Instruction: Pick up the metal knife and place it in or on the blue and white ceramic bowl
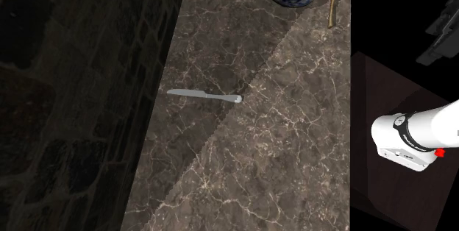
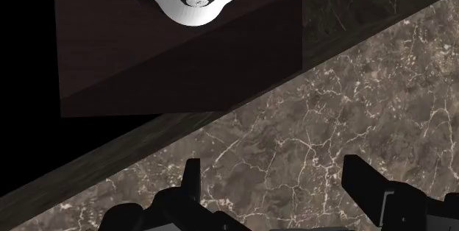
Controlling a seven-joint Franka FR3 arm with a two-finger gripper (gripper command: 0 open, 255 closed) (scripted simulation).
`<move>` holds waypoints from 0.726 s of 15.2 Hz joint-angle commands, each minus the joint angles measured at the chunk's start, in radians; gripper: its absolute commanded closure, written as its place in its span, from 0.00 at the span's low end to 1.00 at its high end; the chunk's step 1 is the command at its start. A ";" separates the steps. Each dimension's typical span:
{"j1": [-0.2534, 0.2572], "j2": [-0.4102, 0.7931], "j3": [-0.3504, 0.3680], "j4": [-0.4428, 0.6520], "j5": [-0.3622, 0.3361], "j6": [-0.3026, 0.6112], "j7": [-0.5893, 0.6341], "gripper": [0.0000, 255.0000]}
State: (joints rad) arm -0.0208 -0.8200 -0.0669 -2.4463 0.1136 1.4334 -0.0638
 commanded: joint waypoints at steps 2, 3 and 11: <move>0.009 0.026 0.012 -0.001 0.006 0.033 0.000 0.00; 0.018 0.053 0.023 0.000 0.012 0.066 -0.001 0.00; 0.081 0.298 0.114 0.053 0.039 0.306 0.000 0.00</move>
State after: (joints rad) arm 0.0527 -0.5596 0.0357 -2.4071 0.1507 1.7078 -0.0641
